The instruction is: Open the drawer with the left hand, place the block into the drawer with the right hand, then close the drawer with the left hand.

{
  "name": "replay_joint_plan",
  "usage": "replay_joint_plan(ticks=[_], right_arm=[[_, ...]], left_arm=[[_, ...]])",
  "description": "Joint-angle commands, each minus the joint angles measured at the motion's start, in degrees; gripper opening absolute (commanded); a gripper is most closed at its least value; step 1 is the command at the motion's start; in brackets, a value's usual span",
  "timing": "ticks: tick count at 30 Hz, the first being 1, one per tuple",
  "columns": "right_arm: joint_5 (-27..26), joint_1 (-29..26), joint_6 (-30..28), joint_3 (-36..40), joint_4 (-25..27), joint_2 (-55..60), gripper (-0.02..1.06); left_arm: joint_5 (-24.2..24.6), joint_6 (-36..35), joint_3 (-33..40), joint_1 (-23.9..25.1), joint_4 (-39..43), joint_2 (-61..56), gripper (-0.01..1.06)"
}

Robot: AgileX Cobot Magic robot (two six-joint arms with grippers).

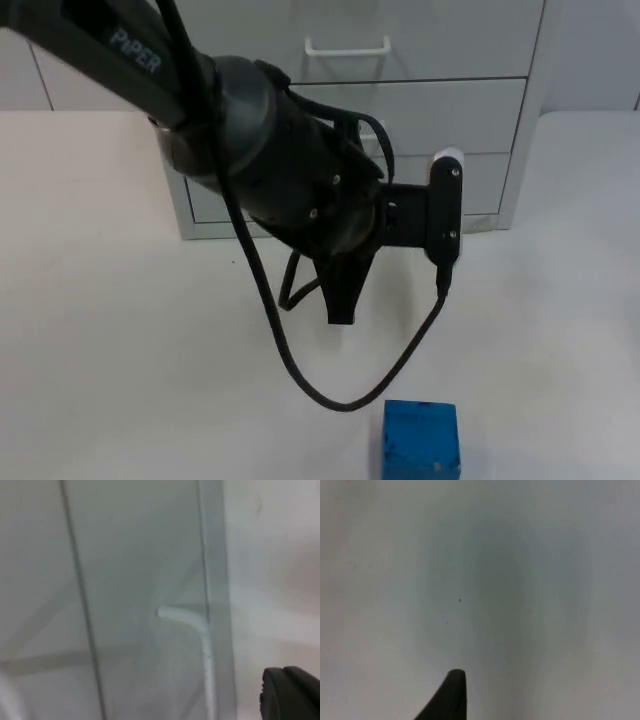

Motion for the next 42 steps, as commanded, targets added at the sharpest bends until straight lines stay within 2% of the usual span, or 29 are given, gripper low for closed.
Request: replay_joint_plan(ticks=[1, 8, 11, 12, 16, 17, 19, 21, 24, 26, 39, 40, 41, 42], right_arm=[[-0.7, -0.3, 0.2, 0.0, -0.2, 0.1, 1.03], [-0.9, -0.3, 0.2, 0.0, -0.1, 0.1, 1.03], [-1.2, -0.3, 0.2, 0.0, -0.1, 0.1, 1.03], [-1.2, -0.3, 0.2, 0.0, -0.1, 0.1, 1.03], [-1.2, -0.3, 0.2, 0.0, 0.0, 0.1, 1.03], [-1.2, -0.3, 0.2, 0.0, 0.0, 0.1, 1.03], [-1.2, -0.3, 0.2, 0.0, 0.1, 0.1, 1.03], [-1.2, -0.3, 0.2, 0.0, 0.4, 0.1, 1.03], [-1.2, -0.3, 0.2, 0.0, 0.4, 0.1, 1.03], [-1.2, -0.3, 0.2, 0.0, 0.4, 0.1, 1.03], [-1.3, -0.3, 0.2, 0.0, 0.5, 0.1, 1.03], [-1.3, -0.3, 0.2, 0.0, 0.5, 0.1, 1.03], [-1.3, -0.3, 0.2, 0.0, 0.5, 0.1, 1.03], [-1.3, -0.3, 0.2, 0.0, 0.5, 0.1, 1.03]], left_arm=[[0.1, 0.2, -0.2, -0.2, -1.3, -1.2, 0.00], [2.0, 0.2, -0.2, -0.2, -2.3, -2.4, 0.00], [1.5, 0.2, -0.2, -0.2, -1.5, -2.4, 0.14], [1.5, 0.2, -0.2, -0.2, -1.5, -2.4, 0.14], [-0.5, -0.7, -0.2, 1.0, 1.5, -2.3, 0.45], [-0.5, -0.7, -0.2, 1.0, 1.5, -2.3, 0.45], [-0.9, -4.0, -0.2, 1.9, 4.8, -2.1, 0.52], [-0.9, -8.1, -0.2, 3.3, 7.6, -1.9, 0.52], [-1.0, -9.2, -0.2, 4.1, 7.6, -1.6, 0.52], [-3.4, -9.2, -0.2, 4.9, 7.6, -0.9, 0.52], [-3.6, -9.4, -2.6, 4.9, 7.6, 2.5, 0.51], [-3.6, -9.4, -3.0, 4.9, 7.6, 2.9, 0.50], [-3.5, -9.4, -3.6, 4.9, 7.6, 3.6, 0.44], [-3.5, -9.4, -3.6, 4.9, 7.6, 3.6, 0.44]])
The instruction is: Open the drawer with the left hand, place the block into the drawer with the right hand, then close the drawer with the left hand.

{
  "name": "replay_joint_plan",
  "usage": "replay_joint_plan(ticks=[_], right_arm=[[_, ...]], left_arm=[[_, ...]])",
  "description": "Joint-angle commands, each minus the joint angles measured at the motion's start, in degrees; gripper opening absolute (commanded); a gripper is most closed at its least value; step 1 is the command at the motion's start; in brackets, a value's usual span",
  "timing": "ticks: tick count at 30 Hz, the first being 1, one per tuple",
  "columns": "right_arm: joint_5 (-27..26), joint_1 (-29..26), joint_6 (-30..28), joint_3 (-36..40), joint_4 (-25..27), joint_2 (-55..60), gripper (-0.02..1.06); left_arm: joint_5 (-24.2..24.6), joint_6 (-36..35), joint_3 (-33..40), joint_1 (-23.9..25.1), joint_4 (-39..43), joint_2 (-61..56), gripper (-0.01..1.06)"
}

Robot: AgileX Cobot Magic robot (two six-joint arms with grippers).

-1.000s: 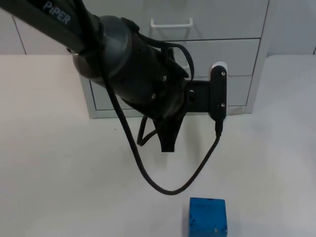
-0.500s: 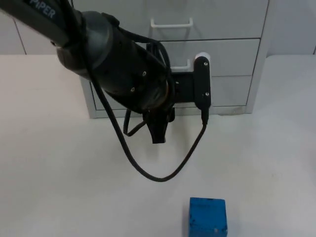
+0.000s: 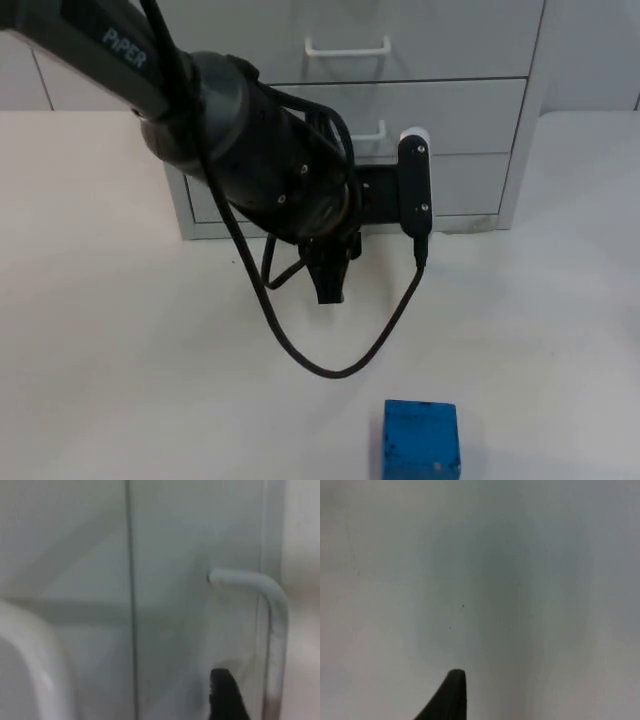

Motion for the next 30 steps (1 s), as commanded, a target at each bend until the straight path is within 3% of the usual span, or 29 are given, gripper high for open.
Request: replay_joint_plan(ticks=[1, 4, 6, 11, 14, 15, 19, 20, 24, 25, 30], right_arm=[[-0.4, -0.3, 0.2, 0.0, 0.3, 0.1, 1.03], [-0.4, -0.3, 0.2, 0.0, 0.3, 0.1, 1.03], [-0.4, -0.3, 0.2, 0.0, 0.3, 0.1, 1.03], [-0.4, -0.3, 0.2, 0.0, 0.3, 0.1, 1.03], [-0.5, -0.3, 0.2, 0.0, 0.3, 0.1, 1.03], [-0.5, -0.3, 0.2, 0.0, 0.3, 0.1, 1.03], [-0.7, -0.3, 0.2, 0.0, 0.3, 0.1, 1.03], [-0.7, -0.3, 0.2, 0.0, 0.3, 0.1, 1.03], [-0.7, -0.3, 0.2, 0.0, 0.3, 0.1, 1.03], [-0.7, -0.3, 0.2, 0.0, 0.3, 0.1, 1.03], [-0.8, -0.3, 0.2, 0.0, 0.2, 0.1, 1.03]], left_arm=[[-0.3, -0.5, -0.6, 0.0, 0.2, 1.0, 0.38], [-0.3, -0.5, -0.6, 0.0, 0.2, 1.8, 0.06], [-0.8, -0.3, -0.2, 0.0, 0.2, 1.8, 0.00], [-1.0, 0.7, 0.6, -0.9, -1.7, 1.7, 0.00], [0.8, 10.2, 0.6, -2.6, -12.4, 0.8, 0.00], [0.8, 10.2, 0.6, -2.6, -12.4, 0.8, 0.00], [2.9, 28.4, 0.6, -5.5, -32.8, -2.2, 0.00], [2.9, 28.4, 0.6, -5.5, -32.8, -2.2, 0.00], [6.0, 44.0, 0.6, -8.0, -52.1, -5.2, 0.00], [6.0, 44.0, 0.6, -8.0, -52.1, -5.2, 0.00], [10.4, 59.8, 0.6, -10.5, -66.1, -7.3, 0.00]])
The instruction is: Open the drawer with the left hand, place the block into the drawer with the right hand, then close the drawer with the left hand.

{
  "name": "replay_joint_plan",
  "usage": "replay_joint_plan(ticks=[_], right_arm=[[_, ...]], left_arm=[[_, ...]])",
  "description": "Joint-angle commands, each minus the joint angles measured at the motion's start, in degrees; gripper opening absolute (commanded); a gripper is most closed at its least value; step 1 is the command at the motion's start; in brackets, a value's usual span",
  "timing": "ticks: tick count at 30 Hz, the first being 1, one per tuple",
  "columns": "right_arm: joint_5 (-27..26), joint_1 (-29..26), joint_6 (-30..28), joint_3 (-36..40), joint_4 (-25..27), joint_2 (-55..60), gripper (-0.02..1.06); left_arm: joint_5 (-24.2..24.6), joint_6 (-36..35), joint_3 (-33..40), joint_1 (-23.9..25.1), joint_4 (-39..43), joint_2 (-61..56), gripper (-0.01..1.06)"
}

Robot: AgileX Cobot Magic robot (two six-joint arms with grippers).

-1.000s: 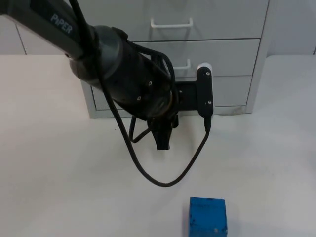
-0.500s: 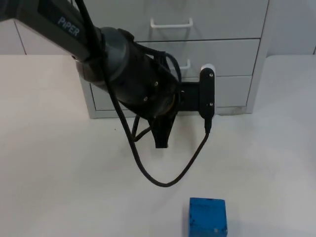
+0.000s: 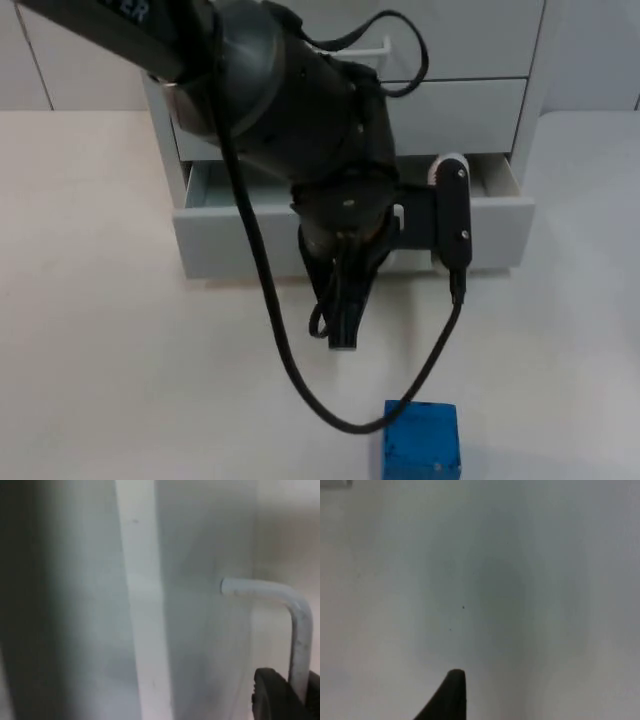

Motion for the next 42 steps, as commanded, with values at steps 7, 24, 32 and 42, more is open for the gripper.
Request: replay_joint_plan(ticks=[7, 24, 32, 42], right_arm=[[-0.5, -0.3, 0.2, 0.0, 0.2, 0.1, 1.03], [-0.5, -0.3, 0.2, 0.0, 0.1, 0.1, 1.03], [-0.7, -0.3, 0.2, 0.0, 0.1, 0.1, 1.03], [-0.9, -0.3, 0.2, 0.0, 0.1, 0.1, 1.03]], left_arm=[[4.0, 16.1, 0.6, -4.0, -17.1, -1.4, 0.00], [6.9, 30.8, 0.6, -4.0, -30.0, -1.4, 0.00], [6.6, 30.8, 0.6, -4.0, -30.0, -1.4, 0.13], [7.7, 30.8, 0.6, -4.0, -30.1, -1.9, 0.64]])
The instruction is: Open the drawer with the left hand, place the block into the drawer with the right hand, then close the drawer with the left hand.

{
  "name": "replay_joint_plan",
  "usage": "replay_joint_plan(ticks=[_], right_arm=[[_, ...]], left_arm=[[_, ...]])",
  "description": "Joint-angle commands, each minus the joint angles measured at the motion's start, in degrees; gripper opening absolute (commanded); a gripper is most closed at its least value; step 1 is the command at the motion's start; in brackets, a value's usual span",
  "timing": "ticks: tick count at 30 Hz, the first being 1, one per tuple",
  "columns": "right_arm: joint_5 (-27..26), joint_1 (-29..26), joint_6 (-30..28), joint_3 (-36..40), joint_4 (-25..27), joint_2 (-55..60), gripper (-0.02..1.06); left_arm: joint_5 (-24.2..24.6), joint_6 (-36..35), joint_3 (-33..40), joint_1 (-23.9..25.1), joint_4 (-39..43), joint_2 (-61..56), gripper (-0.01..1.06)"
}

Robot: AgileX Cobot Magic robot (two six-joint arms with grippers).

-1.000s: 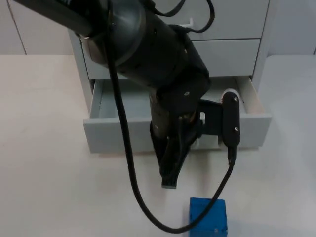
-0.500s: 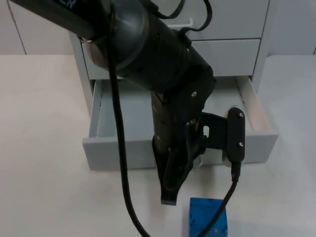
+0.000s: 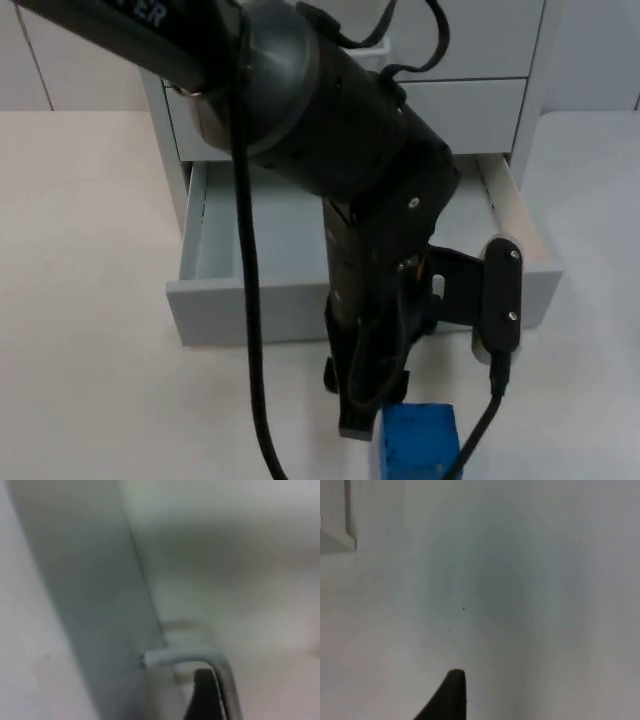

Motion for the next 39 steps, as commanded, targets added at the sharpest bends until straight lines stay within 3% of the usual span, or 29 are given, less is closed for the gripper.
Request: replay_joint_plan(ticks=[1, 16, 22, 25, 28, 39], right_arm=[[-0.7, -0.3, 0.2, 0.0, 0.1, 0.1, 1.03], [-0.7, -0.3, 0.2, 0.0, 0.1, 0.1, 1.03], [-0.7, -0.3, 0.2, 0.0, 0.1, 0.1, 1.03], [-0.7, -0.3, 0.2, 0.0, 0.1, 0.1, 1.03], [-0.7, -0.3, 0.2, 0.0, 0.1, 0.1, 1.03], [-0.4, -0.3, 0.2, 0.0, 0.1, 0.1, 1.03]], left_arm=[[1.2, 0.5, 0.4, -0.3, -1.2, -1.0, 0.64], [6.1, -0.7, 0.2, -0.3, -1.9, -7.0, 0.64], [10.1, -1.9, 0.2, 0.0, -8.3, -10.7, 0.64], [10.9, -5.3, 0.2, 0.9, -9.9, -12.4, 0.63], [11.9, -15.0, 0.2, 3.3, -10.5, -16.7, 0.61], [18.0, -22.8, 0.3, 7.6, -14.4, -29.9, 0.61]])
